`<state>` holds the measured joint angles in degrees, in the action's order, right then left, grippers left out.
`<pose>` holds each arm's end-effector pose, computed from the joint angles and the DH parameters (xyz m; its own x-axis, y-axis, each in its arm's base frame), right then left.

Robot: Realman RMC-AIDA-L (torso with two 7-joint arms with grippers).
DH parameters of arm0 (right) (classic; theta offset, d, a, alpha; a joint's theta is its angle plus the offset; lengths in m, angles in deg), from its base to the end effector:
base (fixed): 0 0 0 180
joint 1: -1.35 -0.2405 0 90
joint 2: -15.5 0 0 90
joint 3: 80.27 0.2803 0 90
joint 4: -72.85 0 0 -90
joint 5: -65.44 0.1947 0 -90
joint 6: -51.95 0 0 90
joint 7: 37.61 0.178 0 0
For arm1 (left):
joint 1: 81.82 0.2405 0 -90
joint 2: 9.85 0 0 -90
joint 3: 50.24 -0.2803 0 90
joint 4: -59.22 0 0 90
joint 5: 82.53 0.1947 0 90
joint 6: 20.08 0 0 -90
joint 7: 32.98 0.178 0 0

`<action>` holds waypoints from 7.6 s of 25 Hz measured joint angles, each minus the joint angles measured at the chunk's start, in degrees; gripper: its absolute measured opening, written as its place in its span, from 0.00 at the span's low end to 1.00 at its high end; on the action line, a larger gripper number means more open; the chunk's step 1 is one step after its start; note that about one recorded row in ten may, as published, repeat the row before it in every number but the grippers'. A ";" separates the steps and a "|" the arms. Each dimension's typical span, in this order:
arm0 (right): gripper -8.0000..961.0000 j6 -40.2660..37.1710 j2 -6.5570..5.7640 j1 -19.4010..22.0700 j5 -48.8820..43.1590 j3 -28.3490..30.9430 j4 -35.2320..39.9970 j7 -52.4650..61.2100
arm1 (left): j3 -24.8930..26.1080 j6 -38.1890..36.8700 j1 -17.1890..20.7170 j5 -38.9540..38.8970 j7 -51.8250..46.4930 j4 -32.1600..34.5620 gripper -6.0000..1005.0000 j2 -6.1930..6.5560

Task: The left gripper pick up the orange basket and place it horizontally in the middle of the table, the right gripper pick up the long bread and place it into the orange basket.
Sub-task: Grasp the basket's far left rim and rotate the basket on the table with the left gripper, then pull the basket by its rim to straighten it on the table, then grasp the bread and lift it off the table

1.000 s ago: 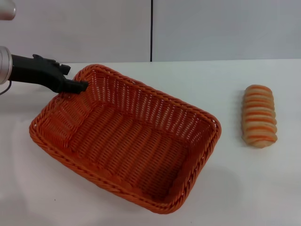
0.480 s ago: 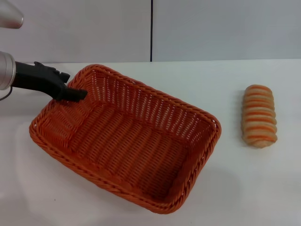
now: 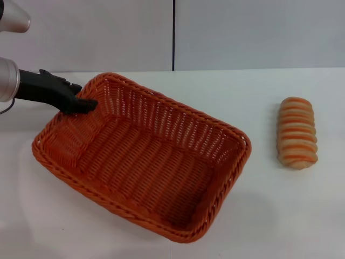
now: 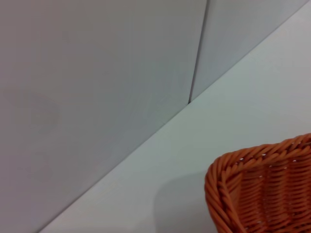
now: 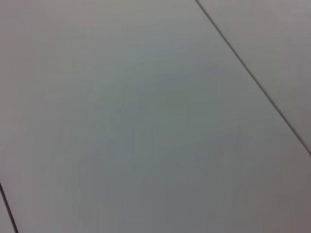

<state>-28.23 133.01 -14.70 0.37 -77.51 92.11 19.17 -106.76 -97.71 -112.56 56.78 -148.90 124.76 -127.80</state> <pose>0.4245 0.2802 0.1585 0.3278 0.4016 -0.8552 -0.9448 0.1370 -0.2978 -0.2750 0.3890 0.0008 0.8387 0.5411 0.0621 0.5031 -0.7261 -0.4687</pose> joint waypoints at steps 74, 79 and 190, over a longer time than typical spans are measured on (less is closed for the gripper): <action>0.66 1.40 -1.79 -1.98 0.00 0.64 -0.98 -0.32 | 16.73 -12.01 4.55 -15.41 -24.56 -1.85 0.18 0.09; 0.66 1.78 -1.94 -2.12 -0.14 0.59 -0.98 -0.35 | 16.40 -8.72 6.55 -16.16 -24.34 -4.18 0.18 -0.21; 0.61 -9.17 -10.63 -26.83 -81.57 -45.26 19.69 72.50 | 11.69 -0.50 5.29 -42.25 13.83 -17.97 0.78 -0.11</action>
<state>-37.40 122.38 -41.53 -81.21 -122.77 111.80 91.67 -95.06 -98.21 -107.27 14.53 -135.08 106.79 -127.90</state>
